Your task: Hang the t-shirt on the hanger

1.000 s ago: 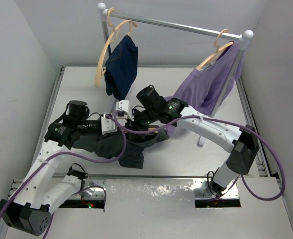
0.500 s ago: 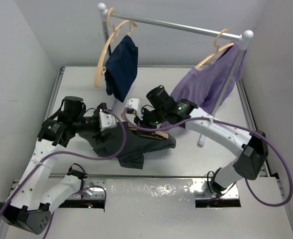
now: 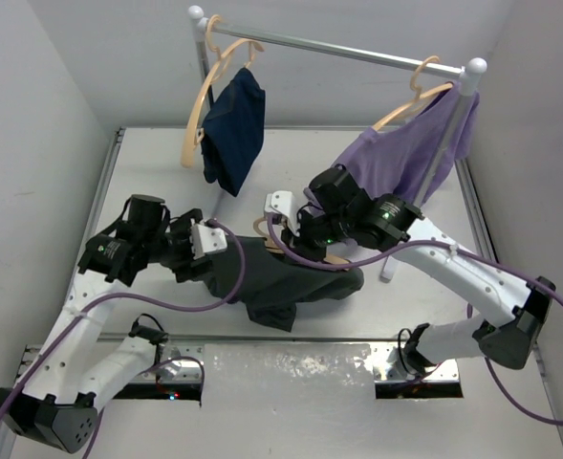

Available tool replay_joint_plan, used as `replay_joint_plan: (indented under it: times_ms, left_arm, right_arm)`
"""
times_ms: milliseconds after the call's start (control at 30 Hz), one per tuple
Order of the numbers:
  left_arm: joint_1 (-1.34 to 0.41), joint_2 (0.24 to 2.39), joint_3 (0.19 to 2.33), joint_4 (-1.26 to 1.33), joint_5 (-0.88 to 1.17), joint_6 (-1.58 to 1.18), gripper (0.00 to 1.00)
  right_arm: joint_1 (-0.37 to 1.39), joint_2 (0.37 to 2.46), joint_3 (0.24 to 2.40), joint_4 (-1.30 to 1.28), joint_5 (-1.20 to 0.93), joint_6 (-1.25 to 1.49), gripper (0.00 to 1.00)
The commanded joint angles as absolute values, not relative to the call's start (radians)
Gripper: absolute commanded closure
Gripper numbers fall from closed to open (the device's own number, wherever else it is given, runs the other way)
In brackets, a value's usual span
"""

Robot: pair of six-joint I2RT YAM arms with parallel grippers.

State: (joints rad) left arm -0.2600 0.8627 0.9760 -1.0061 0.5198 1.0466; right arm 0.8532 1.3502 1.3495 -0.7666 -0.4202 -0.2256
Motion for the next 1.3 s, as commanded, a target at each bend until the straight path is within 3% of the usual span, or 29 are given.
replay_joint_plan:
  times_ms: [0, 67, 100, 167, 200, 700, 900, 1033, 1267]
  left_arm:
    - [-0.252, 0.848, 1.017, -1.005, 0.509, 1.071, 0.31]
    - [-0.252, 0.850, 1.025, -1.038, 0.508, 1.065, 0.43]
    - [-0.252, 0.847, 1.023, -1.042, 0.499, 1.060, 0.64]
    - [-0.252, 0.841, 1.012, -1.055, 0.473, 1.052, 0.94]
    - [-0.252, 0.839, 1.009, -1.063, 0.469, 1.054, 1.00]
    - [-0.218, 0.810, 0.972, -1.026, 0.325, 1.078, 1.00]
    - [-0.215, 0.847, 0.982, -0.994, 0.399, 1.035, 1.00]
    - [-0.215, 0.859, 0.943, -0.971, 0.569, 1.008, 1.00]
    - [-0.216, 0.867, 0.831, -0.919, 0.640, 1.035, 1.00]
  right_arm:
    - [0.848, 1.292, 1.379, -0.822, -0.385, -0.264, 1.00]
    - [0.838, 1.263, 1.350, -0.828, -0.374, -0.265, 1.00]
    - [0.833, 1.255, 1.344, -0.833, -0.371, -0.265, 1.00]
    - [0.819, 1.227, 1.333, -0.850, -0.357, -0.265, 1.00]
    - [0.813, 1.217, 1.332, -0.859, -0.351, -0.267, 1.00]
    - [0.795, 1.059, 1.333, -1.057, -0.160, -0.310, 1.00]
    - [0.795, 0.977, 1.215, -1.051, -0.114, -0.270, 1.00]
    - [0.795, 0.914, 1.151, -1.035, -0.060, -0.221, 1.00]
    - [0.795, 0.873, 1.138, -0.999, -0.084, -0.204, 1.00]
